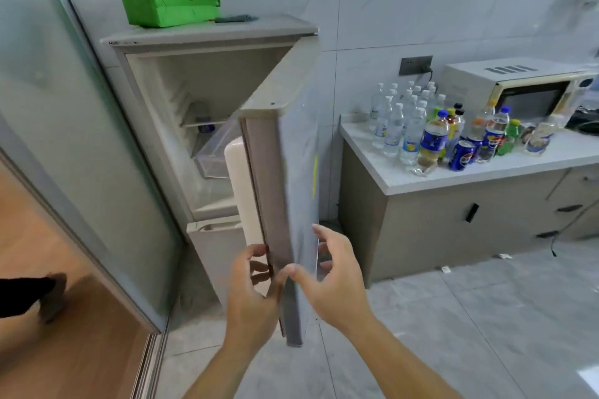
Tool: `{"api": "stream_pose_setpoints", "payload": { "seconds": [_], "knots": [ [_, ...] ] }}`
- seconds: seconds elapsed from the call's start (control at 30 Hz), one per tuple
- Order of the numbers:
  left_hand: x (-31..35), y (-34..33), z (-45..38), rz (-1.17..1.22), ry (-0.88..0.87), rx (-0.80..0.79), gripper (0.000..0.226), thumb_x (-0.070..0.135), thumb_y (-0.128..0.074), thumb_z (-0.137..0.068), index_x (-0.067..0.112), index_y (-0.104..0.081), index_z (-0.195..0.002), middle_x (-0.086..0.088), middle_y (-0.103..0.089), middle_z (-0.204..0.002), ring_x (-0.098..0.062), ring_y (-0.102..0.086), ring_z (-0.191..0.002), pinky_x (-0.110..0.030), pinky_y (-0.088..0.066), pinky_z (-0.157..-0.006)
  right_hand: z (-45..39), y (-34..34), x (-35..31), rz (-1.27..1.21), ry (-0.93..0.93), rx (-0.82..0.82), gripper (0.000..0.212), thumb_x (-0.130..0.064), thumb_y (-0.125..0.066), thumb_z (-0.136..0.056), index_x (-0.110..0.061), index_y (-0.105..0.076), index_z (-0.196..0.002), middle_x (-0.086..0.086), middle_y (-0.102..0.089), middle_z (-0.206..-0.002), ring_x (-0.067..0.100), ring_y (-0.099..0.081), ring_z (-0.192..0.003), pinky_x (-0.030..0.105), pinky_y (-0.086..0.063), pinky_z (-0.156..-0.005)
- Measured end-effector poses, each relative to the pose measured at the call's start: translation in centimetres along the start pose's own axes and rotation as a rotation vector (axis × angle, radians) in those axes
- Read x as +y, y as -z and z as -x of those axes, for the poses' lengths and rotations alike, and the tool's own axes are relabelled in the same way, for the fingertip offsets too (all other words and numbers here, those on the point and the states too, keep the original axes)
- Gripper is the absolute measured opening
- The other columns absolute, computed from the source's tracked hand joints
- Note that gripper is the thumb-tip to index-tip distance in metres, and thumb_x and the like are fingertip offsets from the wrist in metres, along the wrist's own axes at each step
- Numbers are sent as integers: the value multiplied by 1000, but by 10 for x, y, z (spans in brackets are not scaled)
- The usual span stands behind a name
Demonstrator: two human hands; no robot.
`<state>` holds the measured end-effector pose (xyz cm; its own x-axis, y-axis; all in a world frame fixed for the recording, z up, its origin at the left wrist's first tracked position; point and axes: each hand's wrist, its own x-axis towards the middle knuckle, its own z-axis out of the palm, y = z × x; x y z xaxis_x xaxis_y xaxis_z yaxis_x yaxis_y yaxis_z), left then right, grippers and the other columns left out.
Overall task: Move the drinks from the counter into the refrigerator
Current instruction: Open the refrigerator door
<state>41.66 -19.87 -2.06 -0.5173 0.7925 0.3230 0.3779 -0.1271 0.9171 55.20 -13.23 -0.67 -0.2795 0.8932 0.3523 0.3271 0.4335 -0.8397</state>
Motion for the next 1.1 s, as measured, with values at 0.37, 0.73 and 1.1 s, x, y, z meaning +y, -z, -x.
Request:
{"api": "stream_pose_setpoints", "payload": {
  "seconds": [0.37,0.73,1.1],
  "knots": [
    [17,-141,-5,56,28,-339,40,24,-69,-91,54,-54,-113,23,-63,-111,-3,-64,-101,-17,-54,-78,-27,150,90,-188,-179,421,44,-49,-59,-90,-17,-52,-120,-3,-57,-106,18,-56,-97,46,-51,-92],
    [32,-297,-105,109,-37,-329,41,18,-68,-92,43,-54,-122,23,-58,-119,-4,-61,-108,-15,-53,-77,-174,282,215,-124,-288,526,24,-42,-41,-104,-23,-56,-105,-32,-57,-77,-11,-52,-71,21,-38,-68],
    [45,-425,-158,-5,8,-271,39,20,-66,-92,37,-52,-124,35,-51,-118,4,-56,-111,-10,-51,-77,-327,352,294,-69,-270,204,32,-44,-33,-105,-33,-46,-79,-20,-49,-70,-10,-45,-62,22,-36,-64]
  ]
}}
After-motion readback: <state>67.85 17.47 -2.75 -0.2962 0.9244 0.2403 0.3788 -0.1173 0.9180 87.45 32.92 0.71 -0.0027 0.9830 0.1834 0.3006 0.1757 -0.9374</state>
